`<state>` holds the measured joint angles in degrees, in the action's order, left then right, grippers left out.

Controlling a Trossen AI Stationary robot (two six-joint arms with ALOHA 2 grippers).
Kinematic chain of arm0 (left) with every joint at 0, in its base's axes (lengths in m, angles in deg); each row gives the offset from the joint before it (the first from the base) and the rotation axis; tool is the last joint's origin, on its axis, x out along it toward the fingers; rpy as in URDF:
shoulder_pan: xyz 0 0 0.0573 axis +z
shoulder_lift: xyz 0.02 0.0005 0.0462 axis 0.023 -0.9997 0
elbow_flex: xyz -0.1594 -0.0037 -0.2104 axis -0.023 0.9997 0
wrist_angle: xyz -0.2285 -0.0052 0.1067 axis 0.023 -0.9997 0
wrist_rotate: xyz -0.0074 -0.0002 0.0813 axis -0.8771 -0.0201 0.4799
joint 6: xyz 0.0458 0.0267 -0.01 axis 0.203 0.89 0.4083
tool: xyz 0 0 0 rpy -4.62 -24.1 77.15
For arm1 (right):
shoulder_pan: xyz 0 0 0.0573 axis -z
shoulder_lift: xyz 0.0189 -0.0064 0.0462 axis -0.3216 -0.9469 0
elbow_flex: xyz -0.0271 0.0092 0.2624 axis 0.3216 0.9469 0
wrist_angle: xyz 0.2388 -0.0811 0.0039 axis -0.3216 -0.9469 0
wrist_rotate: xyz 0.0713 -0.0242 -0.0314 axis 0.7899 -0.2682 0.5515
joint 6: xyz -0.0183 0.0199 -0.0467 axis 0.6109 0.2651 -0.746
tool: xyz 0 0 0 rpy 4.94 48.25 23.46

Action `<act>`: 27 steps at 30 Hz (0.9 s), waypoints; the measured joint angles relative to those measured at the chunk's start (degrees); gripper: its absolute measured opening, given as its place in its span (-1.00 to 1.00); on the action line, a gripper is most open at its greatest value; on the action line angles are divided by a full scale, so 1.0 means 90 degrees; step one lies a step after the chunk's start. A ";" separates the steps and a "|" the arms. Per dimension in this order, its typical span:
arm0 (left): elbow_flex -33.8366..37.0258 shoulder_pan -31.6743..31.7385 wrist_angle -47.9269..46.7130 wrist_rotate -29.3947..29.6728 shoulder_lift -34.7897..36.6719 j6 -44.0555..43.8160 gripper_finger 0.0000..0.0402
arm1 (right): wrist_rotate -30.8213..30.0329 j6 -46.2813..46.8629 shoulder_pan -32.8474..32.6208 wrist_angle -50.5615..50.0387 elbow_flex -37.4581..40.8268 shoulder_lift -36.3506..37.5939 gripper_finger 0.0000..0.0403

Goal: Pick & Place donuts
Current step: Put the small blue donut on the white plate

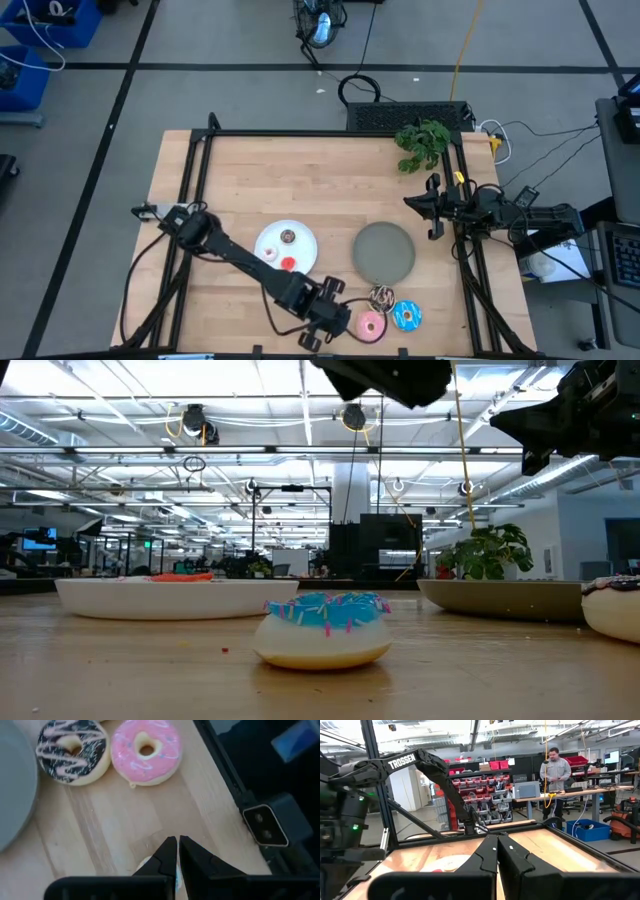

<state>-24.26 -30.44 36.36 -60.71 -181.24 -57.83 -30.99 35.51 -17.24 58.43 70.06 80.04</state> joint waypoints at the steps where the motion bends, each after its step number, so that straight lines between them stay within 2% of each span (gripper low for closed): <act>1: 0.0000 -0.0018 0.0004 0.0030 0.0000 0.0030 -0.85 | 0.0000 0.0002 0.0000 0.0000 0.0002 0.0000 -1.00; 5: 0.0000 0.0015 -0.0058 -0.0001 0.0000 -0.0026 -0.62 | 0.0000 0.0000 0.0000 0.0000 0.0001 0.0000 -1.00; 13: 0.0001 0.0074 -0.0314 -0.0013 -0.0271 -0.0052 0.22 | 0.0000 0.0002 0.0000 -0.0001 0.0000 -0.0022 -1.00; 17: 0.0005 0.0109 -0.0468 -0.0004 -0.0486 -0.0030 0.54 | -0.0001 0.0002 0.0000 0.0026 0.0000 -0.0060 -1.00; 22: 0.0005 0.0132 -0.0573 0.0007 -0.0611 -0.0051 0.75 | -0.0003 0.0001 0.0000 0.0071 0.0001 -0.0131 -1.00; 27: 0.0002 0.0160 -0.0668 -0.0103 -0.0612 -0.0101 0.77 | -0.0002 -0.0001 0.0000 0.0051 0.0000 -0.0134 -1.00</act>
<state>-24.23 -29.00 30.34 -61.64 -186.75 -58.74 -31.01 35.51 -17.24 58.89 70.06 78.84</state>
